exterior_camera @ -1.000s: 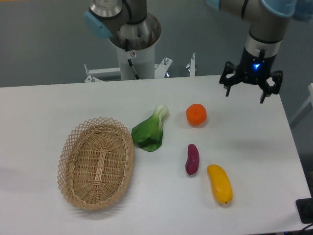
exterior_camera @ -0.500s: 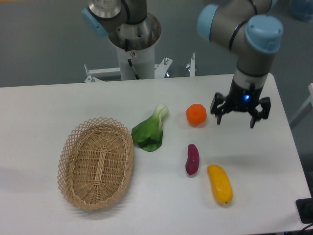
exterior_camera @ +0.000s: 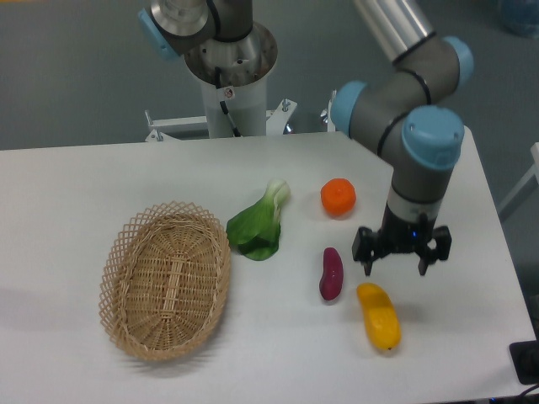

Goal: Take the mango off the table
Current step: 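Move the open gripper down toward the yellow mango, then lower the gripper around the mango and close the fingers on it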

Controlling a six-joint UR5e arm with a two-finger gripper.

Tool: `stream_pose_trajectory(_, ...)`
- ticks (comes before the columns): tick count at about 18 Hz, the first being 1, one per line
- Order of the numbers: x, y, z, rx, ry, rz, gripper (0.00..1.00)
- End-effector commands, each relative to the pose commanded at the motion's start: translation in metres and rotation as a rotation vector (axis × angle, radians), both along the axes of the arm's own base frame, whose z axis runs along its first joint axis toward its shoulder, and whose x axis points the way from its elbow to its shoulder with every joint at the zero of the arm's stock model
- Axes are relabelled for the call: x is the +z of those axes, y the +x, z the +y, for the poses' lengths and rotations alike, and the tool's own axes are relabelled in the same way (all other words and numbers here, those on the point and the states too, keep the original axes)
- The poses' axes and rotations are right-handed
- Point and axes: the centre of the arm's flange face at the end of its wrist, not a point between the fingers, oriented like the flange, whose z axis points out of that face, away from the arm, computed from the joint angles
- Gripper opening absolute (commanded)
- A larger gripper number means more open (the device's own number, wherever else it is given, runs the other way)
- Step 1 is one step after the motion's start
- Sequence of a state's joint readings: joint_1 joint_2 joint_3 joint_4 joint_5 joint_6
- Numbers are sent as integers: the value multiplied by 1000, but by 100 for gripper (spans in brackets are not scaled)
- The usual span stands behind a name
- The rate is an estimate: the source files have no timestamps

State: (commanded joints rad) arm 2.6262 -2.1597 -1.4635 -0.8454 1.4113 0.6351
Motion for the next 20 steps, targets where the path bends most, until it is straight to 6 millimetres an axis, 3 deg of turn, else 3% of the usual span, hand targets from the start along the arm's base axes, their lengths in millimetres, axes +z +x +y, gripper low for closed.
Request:
stream_pose_trajectory(5, -26, -6, 6, -2, 9, 23, 100)
stream_pose_trajectory(9, -47, 4, 12, -16, -8, 3, 100)
stream_pose_trajectory(20, -70, 14, 23, -31, -65, 5, 100)
